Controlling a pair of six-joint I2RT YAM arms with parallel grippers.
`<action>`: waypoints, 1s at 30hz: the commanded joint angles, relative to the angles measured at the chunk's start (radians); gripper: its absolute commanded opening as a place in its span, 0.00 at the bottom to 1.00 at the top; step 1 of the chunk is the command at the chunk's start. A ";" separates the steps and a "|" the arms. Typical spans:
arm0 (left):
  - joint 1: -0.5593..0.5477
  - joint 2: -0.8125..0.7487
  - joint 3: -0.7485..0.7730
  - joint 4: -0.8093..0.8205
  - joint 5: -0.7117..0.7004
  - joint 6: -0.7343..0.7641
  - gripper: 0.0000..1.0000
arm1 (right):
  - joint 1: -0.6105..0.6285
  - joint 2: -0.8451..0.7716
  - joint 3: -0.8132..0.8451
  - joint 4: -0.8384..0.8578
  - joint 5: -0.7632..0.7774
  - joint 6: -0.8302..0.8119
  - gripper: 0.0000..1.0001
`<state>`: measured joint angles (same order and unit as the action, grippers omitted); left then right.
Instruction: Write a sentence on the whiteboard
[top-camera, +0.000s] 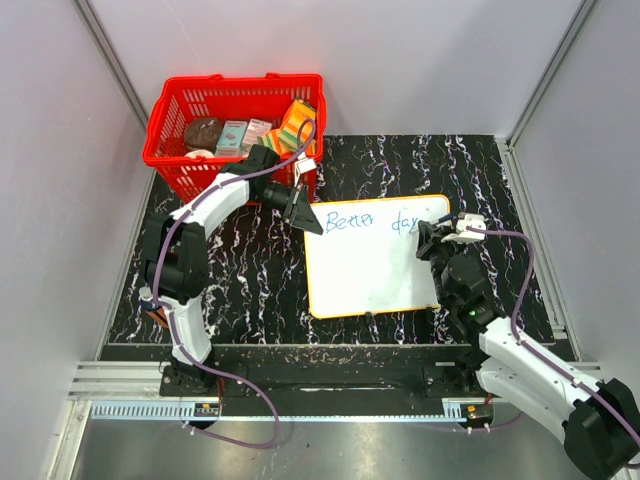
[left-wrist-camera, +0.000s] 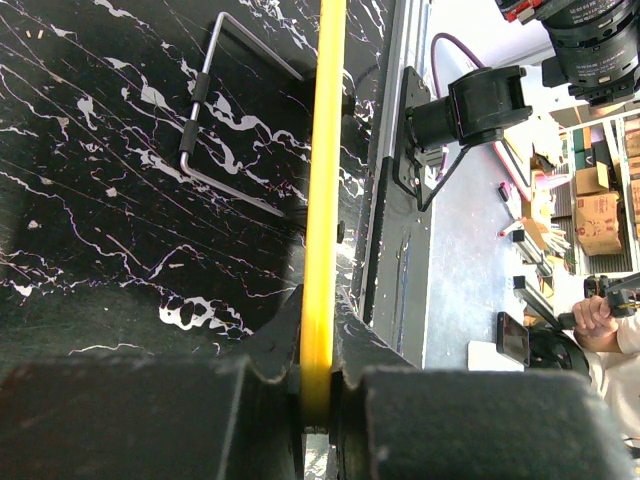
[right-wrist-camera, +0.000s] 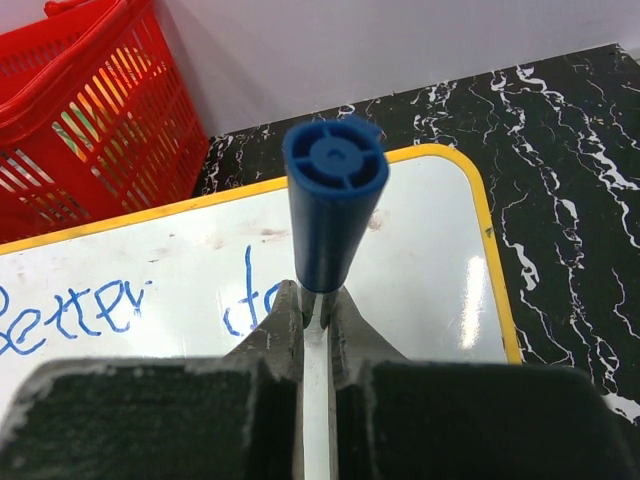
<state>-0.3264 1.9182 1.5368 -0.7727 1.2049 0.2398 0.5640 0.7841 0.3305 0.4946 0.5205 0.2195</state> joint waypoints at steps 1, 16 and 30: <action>-0.013 -0.018 0.020 0.039 -0.183 0.096 0.00 | 0.004 -0.019 -0.005 -0.056 -0.016 0.011 0.00; -0.013 -0.019 0.020 0.039 -0.182 0.093 0.00 | 0.001 -0.068 0.129 -0.054 0.110 -0.149 0.00; -0.013 -0.030 0.016 0.039 -0.179 0.096 0.00 | -0.015 0.032 0.142 0.050 0.144 -0.181 0.00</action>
<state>-0.3294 1.9179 1.5368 -0.7689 1.2053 0.2447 0.5613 0.8116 0.4332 0.4610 0.6201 0.0597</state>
